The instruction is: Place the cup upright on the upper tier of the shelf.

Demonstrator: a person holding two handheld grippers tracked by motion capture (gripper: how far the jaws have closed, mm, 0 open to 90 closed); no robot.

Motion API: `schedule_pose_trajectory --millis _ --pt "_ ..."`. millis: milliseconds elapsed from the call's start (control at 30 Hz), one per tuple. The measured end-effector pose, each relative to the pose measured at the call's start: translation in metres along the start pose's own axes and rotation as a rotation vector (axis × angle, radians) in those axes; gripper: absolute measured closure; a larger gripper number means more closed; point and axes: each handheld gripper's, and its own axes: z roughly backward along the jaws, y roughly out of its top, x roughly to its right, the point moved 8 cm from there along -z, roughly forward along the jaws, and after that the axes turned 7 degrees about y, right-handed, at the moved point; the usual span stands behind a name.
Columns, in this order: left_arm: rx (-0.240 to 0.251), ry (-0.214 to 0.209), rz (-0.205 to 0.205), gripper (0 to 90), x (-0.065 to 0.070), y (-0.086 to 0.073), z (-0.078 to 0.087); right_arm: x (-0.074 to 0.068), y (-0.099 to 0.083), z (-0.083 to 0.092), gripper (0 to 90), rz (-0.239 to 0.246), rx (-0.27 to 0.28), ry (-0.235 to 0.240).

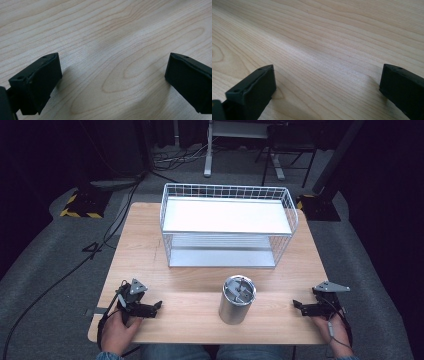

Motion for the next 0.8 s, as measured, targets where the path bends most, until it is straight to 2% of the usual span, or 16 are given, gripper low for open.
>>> schedule_pose_trajectory --millis 533,800 --pt "0.0 0.0 0.0 1.3 0.0 0.0 0.0 0.0007 0.001 -0.0007 1.1 -0.009 -0.004 -0.004" --pt "0.0 0.0 0.0 1.3 0.0 0.0 0.0 0.0026 0.0021 0.0002 0.9 -0.023 -0.044 -0.012"
